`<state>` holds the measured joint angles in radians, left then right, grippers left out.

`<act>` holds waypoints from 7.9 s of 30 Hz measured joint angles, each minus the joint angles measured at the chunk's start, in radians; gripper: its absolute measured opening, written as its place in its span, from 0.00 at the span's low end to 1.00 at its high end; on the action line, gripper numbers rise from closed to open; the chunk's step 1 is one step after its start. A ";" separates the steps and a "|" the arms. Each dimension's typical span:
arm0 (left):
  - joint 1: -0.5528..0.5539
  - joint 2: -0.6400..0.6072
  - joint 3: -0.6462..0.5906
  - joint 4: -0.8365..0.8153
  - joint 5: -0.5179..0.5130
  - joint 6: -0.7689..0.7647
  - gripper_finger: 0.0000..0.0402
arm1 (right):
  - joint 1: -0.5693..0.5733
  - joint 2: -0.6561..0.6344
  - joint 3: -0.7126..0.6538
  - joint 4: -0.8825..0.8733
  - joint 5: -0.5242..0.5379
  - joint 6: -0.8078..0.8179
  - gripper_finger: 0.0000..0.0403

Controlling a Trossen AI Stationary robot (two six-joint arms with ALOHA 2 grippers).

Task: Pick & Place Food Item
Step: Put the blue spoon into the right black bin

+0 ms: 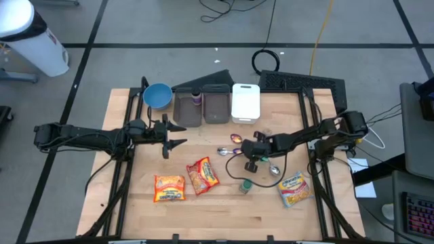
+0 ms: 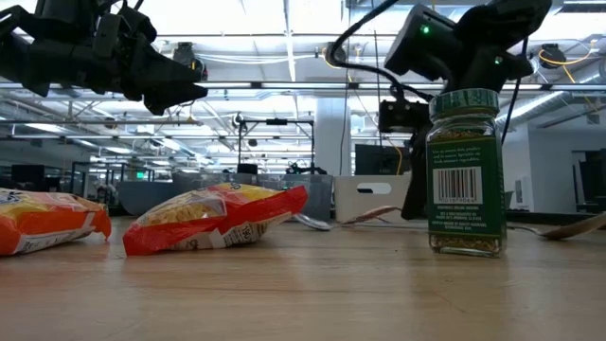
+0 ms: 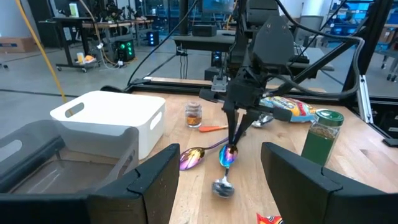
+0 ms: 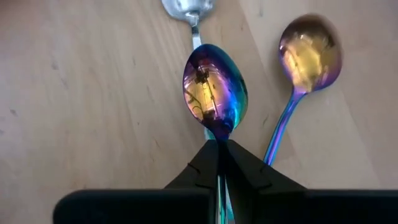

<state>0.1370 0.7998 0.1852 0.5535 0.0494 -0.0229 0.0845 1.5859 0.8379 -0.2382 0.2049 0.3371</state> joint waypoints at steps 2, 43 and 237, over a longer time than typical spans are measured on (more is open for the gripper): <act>0.000 0.000 0.000 0.000 -0.001 0.000 0.58 | 0.000 -0.017 0.000 0.006 0.002 -0.006 0.01; 0.218 0.306 0.517 -0.297 0.274 -0.314 0.58 | -0.172 -0.361 0.003 0.439 0.112 -0.767 0.01; 0.179 0.655 1.296 -1.493 -0.124 0.135 0.01 | -0.329 0.065 0.654 0.023 -0.369 -0.914 0.49</act>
<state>0.3162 1.4545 1.4811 -0.9390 -0.0751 0.1122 -0.2443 1.6513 1.4918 -0.2148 -0.1646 -0.5767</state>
